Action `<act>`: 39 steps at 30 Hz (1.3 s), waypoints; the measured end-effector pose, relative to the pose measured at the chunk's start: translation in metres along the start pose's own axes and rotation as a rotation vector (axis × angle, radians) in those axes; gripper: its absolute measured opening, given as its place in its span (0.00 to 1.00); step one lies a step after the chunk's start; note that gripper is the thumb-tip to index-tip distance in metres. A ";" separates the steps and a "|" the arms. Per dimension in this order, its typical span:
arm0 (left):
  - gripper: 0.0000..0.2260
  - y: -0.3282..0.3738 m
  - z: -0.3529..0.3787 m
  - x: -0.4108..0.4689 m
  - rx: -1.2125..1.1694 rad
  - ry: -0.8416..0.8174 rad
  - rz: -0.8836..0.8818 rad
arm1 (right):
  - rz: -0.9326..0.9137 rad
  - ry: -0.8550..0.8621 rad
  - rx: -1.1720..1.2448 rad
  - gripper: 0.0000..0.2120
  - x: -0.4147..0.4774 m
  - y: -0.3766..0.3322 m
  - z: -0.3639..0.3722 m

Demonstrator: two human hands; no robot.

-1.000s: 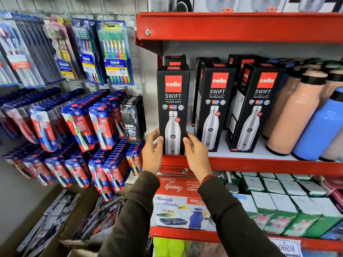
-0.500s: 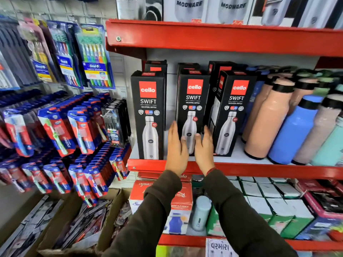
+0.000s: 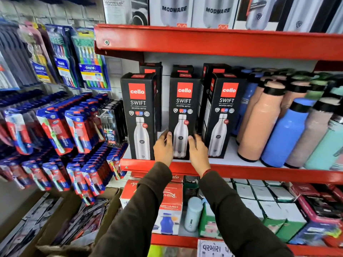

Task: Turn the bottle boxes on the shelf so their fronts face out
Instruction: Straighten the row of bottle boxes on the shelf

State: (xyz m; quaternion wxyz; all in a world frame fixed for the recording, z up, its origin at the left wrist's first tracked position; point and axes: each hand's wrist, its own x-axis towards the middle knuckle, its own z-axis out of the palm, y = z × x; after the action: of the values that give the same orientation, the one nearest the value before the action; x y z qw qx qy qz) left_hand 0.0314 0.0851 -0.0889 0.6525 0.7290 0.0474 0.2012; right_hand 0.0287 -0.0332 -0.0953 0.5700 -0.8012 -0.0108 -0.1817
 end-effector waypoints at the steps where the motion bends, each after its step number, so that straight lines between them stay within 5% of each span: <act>1: 0.17 -0.001 -0.001 -0.002 -0.006 0.006 0.006 | -0.015 0.001 0.001 0.23 -0.004 -0.001 -0.001; 16: 0.20 -0.004 -0.021 -0.031 0.003 -0.036 0.055 | -0.113 0.019 -0.054 0.19 -0.045 -0.005 -0.012; 20: 0.18 0.003 -0.014 -0.043 -0.085 0.060 0.061 | -0.099 0.072 -0.023 0.17 -0.045 -0.006 -0.017; 26: 0.16 0.013 0.022 -0.079 0.011 0.283 0.385 | -0.203 0.358 0.080 0.13 -0.040 -0.002 -0.053; 31: 0.18 0.024 0.069 -0.090 0.058 -0.001 0.594 | -0.123 0.355 0.109 0.21 -0.014 0.010 -0.092; 34: 0.22 0.027 0.099 -0.085 0.070 -0.157 0.445 | -0.032 0.237 0.073 0.24 0.007 0.022 -0.108; 39: 0.22 0.022 0.127 -0.057 0.053 -0.167 0.088 | 0.066 0.053 0.028 0.23 0.030 0.040 -0.120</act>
State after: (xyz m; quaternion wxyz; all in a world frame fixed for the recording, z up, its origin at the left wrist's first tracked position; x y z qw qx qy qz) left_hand 0.0199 -0.0559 -0.0894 0.6250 0.7618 -0.0340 0.1669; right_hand 0.0326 -0.1631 -0.0882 0.5868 -0.7881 0.0285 -0.1837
